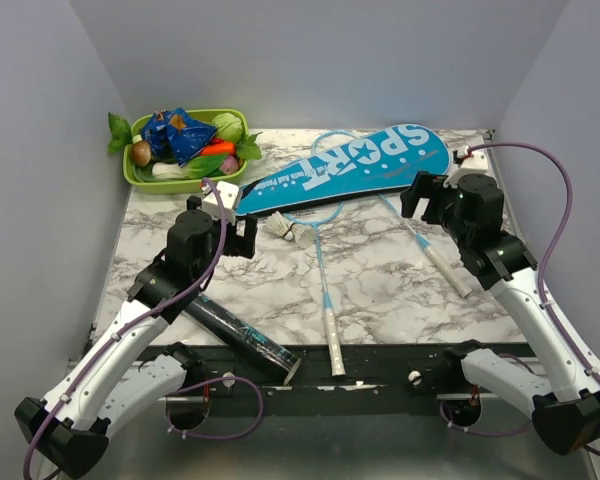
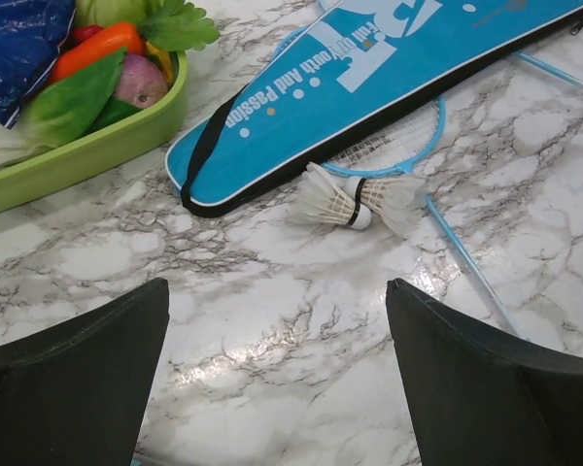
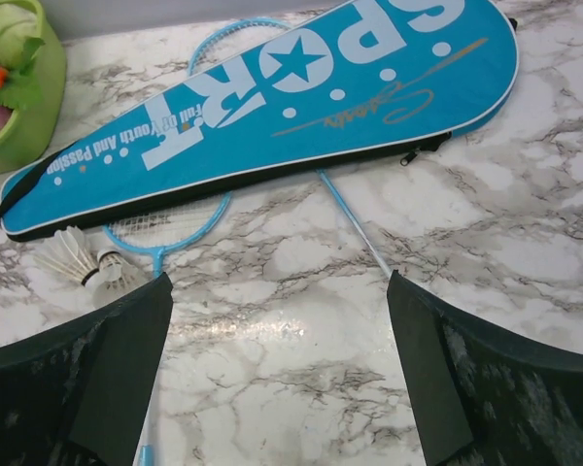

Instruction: Pack up the badminton gear

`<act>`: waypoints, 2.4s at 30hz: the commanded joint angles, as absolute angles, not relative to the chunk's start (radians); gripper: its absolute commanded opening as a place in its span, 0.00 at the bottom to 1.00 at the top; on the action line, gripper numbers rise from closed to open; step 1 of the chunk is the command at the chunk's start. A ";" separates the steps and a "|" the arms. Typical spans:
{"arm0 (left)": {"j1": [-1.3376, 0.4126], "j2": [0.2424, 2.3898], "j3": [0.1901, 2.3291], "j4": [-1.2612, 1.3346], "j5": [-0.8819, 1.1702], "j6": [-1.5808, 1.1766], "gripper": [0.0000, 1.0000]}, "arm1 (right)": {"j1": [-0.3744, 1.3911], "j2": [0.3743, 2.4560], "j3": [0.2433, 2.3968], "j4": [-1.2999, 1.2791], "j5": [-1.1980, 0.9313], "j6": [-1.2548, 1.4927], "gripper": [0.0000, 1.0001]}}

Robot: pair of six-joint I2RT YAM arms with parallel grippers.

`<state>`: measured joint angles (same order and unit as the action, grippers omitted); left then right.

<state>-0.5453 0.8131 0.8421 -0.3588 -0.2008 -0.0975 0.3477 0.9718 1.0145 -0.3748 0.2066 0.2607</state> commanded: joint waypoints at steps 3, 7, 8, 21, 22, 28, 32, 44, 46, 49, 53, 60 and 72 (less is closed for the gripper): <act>-0.548 0.781 0.853 -0.374 -0.108 -0.025 0.99 | 0.350 0.959 1.031 -0.416 0.189 0.262 1.00; -0.546 0.790 0.861 -0.377 -0.078 -0.006 0.99 | 0.351 0.969 1.029 -0.442 0.106 0.265 1.00; -0.546 0.796 0.861 -0.379 -0.071 0.023 0.99 | 0.351 0.968 1.023 -0.442 0.103 0.267 1.00; -0.560 0.870 0.919 -0.526 -0.120 -0.034 0.99 | 0.435 0.954 0.977 -0.526 -0.397 0.291 0.77; -0.560 0.870 0.904 -0.523 -0.130 -0.047 0.99 | 0.460 0.965 0.980 -0.546 -0.416 0.291 0.69; -0.560 0.905 0.858 -0.494 -0.239 -0.118 0.66 | 0.701 0.979 0.965 -0.536 -0.462 0.369 0.23; -0.546 0.975 0.888 -0.521 -0.320 -0.163 0.03 | 0.888 1.006 0.925 -0.477 -0.468 0.446 0.01; -0.324 1.078 0.925 -0.566 -0.307 -0.262 0.00 | 1.311 1.340 0.968 -0.330 -0.414 0.508 0.01; -0.301 1.069 0.898 -0.552 -0.285 -0.278 0.00 | 1.347 1.393 1.012 -0.330 -0.399 0.512 0.01; -0.298 1.039 0.873 -0.520 -0.268 -0.281 0.00 | 1.411 1.486 1.077 -0.344 -0.365 0.517 0.01; -0.296 1.009 0.871 -0.514 -0.265 -0.268 0.00 | 1.474 1.577 1.138 -0.347 -0.324 0.531 0.01; -0.296 0.934 0.831 -0.483 -0.282 -0.282 0.00 | 1.539 1.738 1.235 -0.345 -0.285 0.552 0.01; -0.296 0.888 0.818 -0.469 -0.276 -0.279 0.00 | 1.532 1.882 1.282 -0.414 -0.117 0.578 0.01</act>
<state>-0.3008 0.9131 0.8288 -0.4942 -0.2840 -0.2745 1.5360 1.8507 1.2537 -0.3595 -0.2272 0.5579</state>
